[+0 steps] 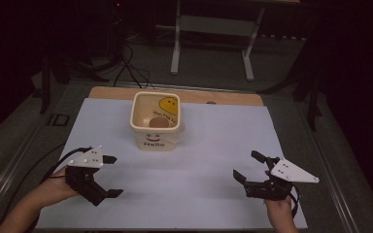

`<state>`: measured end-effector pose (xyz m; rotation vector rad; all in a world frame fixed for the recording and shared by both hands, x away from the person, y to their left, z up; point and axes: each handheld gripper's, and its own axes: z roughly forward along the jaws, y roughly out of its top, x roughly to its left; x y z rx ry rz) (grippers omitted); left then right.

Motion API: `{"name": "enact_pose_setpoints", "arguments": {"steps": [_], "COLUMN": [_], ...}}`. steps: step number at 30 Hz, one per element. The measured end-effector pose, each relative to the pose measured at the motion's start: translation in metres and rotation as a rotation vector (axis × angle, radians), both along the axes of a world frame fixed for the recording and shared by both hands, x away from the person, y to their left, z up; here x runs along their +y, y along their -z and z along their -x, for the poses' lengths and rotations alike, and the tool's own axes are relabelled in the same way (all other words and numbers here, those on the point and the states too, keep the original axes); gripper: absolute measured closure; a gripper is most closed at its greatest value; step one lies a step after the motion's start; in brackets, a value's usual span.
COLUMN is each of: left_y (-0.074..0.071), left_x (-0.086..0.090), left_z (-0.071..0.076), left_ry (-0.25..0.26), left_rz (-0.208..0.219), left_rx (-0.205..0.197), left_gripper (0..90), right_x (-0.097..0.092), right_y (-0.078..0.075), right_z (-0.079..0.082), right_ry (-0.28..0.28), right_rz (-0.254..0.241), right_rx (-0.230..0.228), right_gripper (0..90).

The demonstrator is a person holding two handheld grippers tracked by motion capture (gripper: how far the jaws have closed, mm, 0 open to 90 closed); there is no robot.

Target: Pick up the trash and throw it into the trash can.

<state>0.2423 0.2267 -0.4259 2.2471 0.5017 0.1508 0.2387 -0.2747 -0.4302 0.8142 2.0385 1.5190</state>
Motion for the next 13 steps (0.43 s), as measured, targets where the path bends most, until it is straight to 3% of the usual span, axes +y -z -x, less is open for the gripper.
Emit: {"name": "enact_pose_setpoints", "arguments": {"steps": [13], "left_y": [0.017], "left_x": [-0.001], "left_z": [0.007], "left_ry": [-0.004], "left_rz": [0.009], "left_rx": [0.008], "left_gripper": [0.5], "right_x": [-0.001], "right_y": [0.001], "right_z": [0.0], "right_ry": [0.001], "right_rz": [0.007], "right_rx": [0.001], "right_gripper": [11.2]}}
